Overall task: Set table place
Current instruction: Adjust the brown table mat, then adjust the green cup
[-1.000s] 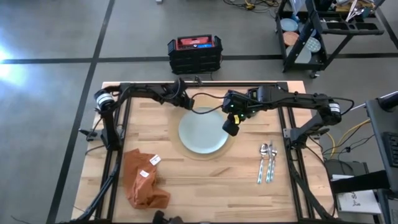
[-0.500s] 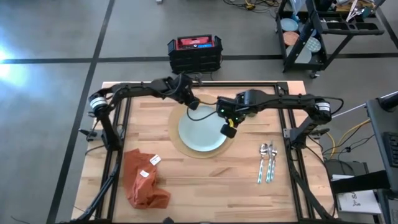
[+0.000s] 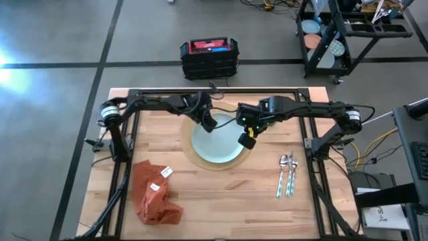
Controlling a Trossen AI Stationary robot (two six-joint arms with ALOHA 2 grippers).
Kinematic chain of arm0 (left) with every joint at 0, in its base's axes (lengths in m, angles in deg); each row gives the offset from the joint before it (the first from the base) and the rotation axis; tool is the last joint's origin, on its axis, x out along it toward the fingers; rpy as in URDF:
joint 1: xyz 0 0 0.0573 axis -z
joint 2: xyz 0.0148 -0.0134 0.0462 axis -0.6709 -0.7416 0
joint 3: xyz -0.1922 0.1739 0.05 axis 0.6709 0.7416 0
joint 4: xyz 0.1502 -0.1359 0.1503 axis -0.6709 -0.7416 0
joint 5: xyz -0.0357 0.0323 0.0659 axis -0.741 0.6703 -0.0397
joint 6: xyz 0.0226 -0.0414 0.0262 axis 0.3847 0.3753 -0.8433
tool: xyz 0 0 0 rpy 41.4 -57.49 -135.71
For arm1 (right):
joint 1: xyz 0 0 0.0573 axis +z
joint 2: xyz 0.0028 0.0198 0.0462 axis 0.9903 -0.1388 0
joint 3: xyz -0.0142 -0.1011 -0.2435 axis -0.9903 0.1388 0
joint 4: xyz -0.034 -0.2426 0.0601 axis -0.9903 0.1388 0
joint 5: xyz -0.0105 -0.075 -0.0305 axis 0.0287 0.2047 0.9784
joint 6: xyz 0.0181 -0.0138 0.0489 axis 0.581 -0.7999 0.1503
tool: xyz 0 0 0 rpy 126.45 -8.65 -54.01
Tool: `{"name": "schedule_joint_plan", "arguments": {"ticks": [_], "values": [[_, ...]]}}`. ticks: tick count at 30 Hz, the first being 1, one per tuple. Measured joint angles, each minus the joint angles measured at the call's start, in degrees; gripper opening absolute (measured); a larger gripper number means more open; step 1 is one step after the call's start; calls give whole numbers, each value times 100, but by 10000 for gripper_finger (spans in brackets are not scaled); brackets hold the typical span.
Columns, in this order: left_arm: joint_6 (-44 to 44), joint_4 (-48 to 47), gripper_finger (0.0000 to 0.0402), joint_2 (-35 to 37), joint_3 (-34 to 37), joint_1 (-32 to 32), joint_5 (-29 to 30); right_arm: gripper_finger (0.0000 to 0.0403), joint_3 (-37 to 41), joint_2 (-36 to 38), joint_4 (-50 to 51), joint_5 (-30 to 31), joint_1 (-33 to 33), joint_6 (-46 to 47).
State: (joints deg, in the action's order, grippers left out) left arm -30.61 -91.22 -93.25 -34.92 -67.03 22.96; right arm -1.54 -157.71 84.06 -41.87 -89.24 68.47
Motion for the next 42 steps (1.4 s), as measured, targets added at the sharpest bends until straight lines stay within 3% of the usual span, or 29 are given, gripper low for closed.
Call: {"name": "schedule_joint_plan", "arguments": {"ticks": [8, 15, 20, 29, 42], "values": [[-5, 3, 21, -587, -323, 84, -26, 0, 0, -4, 20, 0, 11, 106], [-212, -157, 21, -693, -465, 5, 780, 0, 0, -4, 31, 2, 11, 136], [-319, -117, 21, -698, -472, -172, 1032, 0, 0, -4, 27, 2, 9, 101], [-357, -73, 21, -672, -472, -569, 1052, 0, 0, -4, 26, 2, 9, 20], [-347, -507, 21, -491, -872, -301, 551, 0, 4, -8, 6, 4, 7, -67]]}}
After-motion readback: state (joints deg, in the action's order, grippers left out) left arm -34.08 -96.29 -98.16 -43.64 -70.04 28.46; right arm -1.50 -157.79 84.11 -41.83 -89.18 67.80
